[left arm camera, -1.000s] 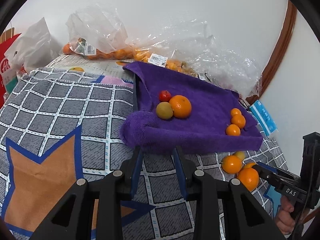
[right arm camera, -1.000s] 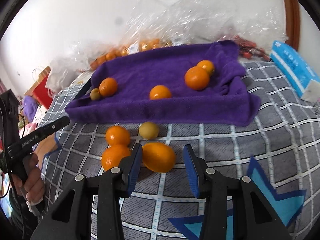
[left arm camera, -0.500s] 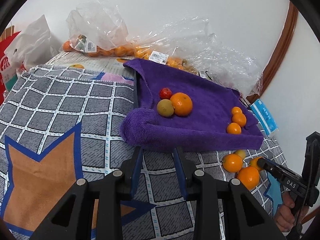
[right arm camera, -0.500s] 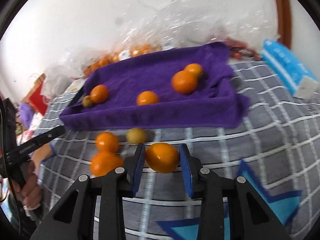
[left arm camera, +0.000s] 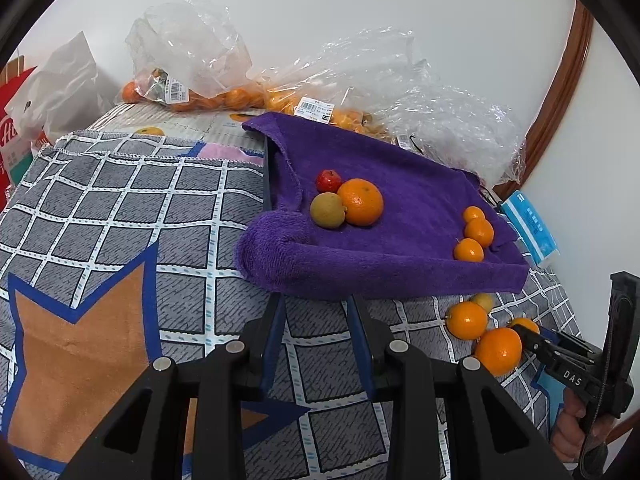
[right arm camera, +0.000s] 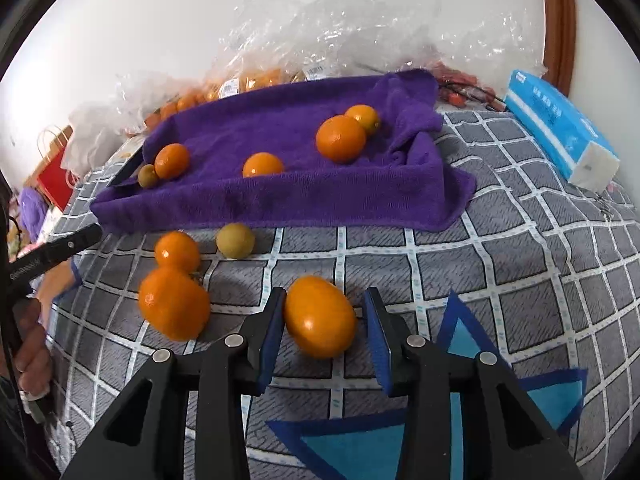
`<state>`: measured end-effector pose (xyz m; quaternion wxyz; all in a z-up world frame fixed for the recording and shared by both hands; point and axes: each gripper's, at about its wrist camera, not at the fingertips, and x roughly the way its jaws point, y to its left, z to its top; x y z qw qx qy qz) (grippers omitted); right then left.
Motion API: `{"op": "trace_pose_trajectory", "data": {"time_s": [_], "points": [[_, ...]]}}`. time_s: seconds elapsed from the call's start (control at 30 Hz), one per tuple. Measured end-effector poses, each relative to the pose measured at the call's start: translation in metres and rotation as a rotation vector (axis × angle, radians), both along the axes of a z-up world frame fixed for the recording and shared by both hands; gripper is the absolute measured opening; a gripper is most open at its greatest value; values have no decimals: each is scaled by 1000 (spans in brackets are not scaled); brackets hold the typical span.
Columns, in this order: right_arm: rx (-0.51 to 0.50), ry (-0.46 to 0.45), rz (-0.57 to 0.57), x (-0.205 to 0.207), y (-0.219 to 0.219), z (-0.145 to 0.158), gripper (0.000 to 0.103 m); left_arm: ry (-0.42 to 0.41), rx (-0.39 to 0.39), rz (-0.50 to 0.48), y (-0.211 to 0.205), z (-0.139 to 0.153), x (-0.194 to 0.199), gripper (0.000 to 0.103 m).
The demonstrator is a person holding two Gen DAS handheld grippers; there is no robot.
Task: Organize fruits
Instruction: 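Move the left tool to a large orange on the bed and grasp it while the right holds its orange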
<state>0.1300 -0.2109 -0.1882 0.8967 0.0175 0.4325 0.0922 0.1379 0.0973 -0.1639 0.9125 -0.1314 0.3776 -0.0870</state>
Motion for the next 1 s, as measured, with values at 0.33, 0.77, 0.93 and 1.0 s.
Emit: {"op": "trace_pose_trajectory", "data": {"time_s": [0.33, 0.77, 0.93, 1.0], "points": [[-73, -62, -25, -11, 5, 5, 33, 5, -7, -8, -2, -1, 0, 30], [31, -106, -109, -17, -19, 13, 33, -23, -41, -201, -29, 3, -9, 30], [30, -108, -105, -17, -17, 13, 33, 19, -154, -259, -43, 21, -12, 41], [29, -103, -105, -16, -16, 13, 33, 44, -132, -277, -57, 28, -10, 46]]}}
